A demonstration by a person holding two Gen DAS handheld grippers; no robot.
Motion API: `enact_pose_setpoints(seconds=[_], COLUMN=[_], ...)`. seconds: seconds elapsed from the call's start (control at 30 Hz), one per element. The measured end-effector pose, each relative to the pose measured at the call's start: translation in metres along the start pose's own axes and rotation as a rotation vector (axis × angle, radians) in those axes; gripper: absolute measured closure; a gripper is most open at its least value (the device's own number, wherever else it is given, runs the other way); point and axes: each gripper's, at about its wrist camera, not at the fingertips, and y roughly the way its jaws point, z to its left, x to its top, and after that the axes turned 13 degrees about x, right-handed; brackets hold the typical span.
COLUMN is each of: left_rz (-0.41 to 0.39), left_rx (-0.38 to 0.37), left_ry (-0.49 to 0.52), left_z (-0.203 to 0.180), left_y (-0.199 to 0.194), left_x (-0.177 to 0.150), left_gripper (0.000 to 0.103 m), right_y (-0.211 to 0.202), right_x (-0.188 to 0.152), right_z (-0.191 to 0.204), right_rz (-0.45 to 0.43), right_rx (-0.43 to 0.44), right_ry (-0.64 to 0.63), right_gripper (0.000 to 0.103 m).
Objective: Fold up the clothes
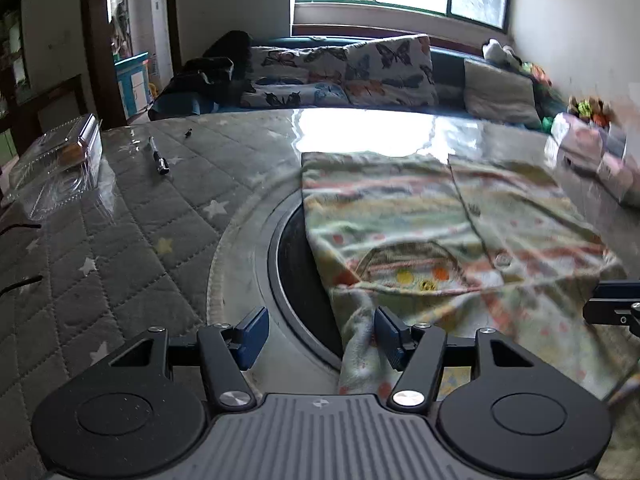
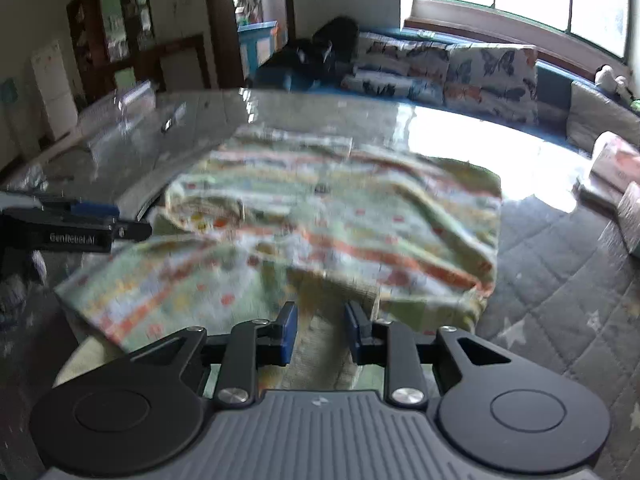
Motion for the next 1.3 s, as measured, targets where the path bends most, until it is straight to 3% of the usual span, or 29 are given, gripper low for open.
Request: enact_pose_setpoints(seconds=[0.27, 0.47, 0.7, 0.77, 1.0, 1.17, 1.3], left_rz=[-0.053, -0.033, -0.029, -0.023, 0.044, 0.173, 0.214], left_rx=[-0.026, 0.006, 0.022, -0.020, -0.277, -0.346, -0.389], left_ry=[0.027, 0.071, 0.084, 0.069, 0.049, 0.061, 0.055], left_z=[0.001, 0.003, 0.003, 0.003, -0.009, -0.023, -0.027], left_y=[-0.034, -0.038, -0.050, -0.060, -0.098, -0.090, -0.090], left_x=[-0.009, -0.032, -0.031, -0.028, -0.024, -0.031, -0.034], left_gripper=[0.041, 0.040, 0.039, 0.039, 0.038, 0.040, 0.045], right_y=[-0.025, -0.025, -0.030, -0.030, -0.049, -0.061, -0.069], right_x=[-0.009, -0.024, -0.026, -0.031, -0.033, -0.041, -0.050], right_z=[0.021, 0.023, 0.021, 0.019, 0.023, 0.024, 0.025], right_rz=[0.029, 0.070, 0.056, 0.062, 0.045, 0.060, 0.077], right_rx=[0.018, 0.015, 0.012, 0.013, 0.000, -0.013, -0.017], right_ry=[-0.112, -0.135, -0.123, -0.122, -0.162, -0.195, -0.235], right_gripper=[0.072, 0.072, 0.072, 0.072, 0.068, 0.065, 0.061])
